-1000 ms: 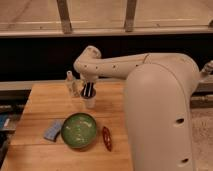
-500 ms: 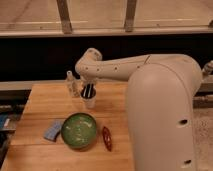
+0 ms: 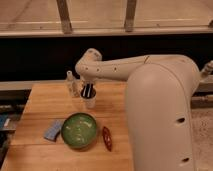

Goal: Place the eraser in the ceramic cup

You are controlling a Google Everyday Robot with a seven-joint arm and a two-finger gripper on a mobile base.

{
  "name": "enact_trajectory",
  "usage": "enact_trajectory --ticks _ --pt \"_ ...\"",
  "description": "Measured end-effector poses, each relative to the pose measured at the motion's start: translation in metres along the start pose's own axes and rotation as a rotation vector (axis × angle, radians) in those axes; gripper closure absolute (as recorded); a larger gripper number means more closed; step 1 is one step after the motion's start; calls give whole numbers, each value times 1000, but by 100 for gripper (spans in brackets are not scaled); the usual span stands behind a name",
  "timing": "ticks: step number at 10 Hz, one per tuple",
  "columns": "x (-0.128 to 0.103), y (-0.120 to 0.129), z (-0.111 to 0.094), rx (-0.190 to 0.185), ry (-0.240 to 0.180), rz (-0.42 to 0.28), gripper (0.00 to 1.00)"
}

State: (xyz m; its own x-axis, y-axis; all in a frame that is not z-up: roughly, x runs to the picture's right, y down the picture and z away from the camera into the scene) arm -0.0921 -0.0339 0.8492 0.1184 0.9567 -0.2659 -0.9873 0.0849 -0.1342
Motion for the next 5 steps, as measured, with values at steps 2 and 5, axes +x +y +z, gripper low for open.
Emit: enact_trajectory --ticks 2,5 --pt "-2 -2 -2 6 -9 6 100" --pt "-4 -8 -5 12 -21 20 100"
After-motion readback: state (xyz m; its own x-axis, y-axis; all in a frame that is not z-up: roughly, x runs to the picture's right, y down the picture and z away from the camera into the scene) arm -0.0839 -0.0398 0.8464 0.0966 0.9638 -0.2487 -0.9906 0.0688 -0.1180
